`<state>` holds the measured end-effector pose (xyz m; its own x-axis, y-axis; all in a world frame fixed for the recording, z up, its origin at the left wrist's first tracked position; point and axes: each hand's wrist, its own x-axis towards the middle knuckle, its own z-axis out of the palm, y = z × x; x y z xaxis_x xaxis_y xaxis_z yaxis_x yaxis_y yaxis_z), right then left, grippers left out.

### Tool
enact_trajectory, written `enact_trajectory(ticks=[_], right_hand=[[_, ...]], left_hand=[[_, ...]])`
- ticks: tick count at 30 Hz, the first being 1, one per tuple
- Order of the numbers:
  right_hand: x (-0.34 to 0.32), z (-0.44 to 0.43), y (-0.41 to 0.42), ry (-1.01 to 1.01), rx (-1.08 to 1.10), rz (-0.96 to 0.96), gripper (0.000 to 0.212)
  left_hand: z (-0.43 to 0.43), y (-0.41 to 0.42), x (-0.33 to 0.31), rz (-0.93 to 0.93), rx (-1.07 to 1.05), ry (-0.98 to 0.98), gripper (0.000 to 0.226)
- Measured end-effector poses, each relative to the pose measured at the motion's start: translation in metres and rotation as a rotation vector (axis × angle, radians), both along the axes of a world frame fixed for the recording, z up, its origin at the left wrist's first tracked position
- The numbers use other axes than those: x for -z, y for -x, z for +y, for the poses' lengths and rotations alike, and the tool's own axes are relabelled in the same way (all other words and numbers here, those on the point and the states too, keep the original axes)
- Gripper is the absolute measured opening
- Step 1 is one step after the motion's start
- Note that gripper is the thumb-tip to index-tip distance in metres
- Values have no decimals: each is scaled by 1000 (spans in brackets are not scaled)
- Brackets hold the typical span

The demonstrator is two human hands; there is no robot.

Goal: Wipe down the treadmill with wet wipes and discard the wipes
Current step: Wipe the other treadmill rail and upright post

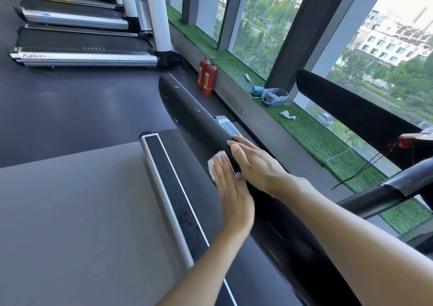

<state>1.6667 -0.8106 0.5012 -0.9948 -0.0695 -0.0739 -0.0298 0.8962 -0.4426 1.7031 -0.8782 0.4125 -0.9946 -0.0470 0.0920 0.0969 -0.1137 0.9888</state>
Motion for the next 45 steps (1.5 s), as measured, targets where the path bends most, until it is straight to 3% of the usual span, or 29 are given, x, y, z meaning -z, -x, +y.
enact_trajectory(ticks=[4,10,16,22,24,27,31,34,39,45], right_hand=[[-2,0,-2,32,32,3,53],[-2,-3,-2,-40,22,5,50],[3,1,-3,-22,8,42,54],[3,2,-4,-27,16,45,60],[-1,0,0,-37,12,65,66],[-7,-9,16,-56,6,137,55],[3,-15,26,-35,37,52,54],[9,-13,28,26,50,112,64],[10,-11,31,51,48,118,55],[9,-12,31,66,62,94,54]], left_hand=[[11,-42,11,-37,77,-10,53],[-9,22,8,-227,37,-109,52],[6,-41,18,-251,108,-179,50],[-22,13,10,-472,119,-292,51],[-22,-5,5,-456,141,-296,52],[-13,-37,7,-391,170,-296,50],[-19,6,10,-352,122,-203,51],[-20,33,8,-258,49,-118,52],[-6,-22,5,10,91,6,55],[-29,61,-10,-39,70,86,53]])
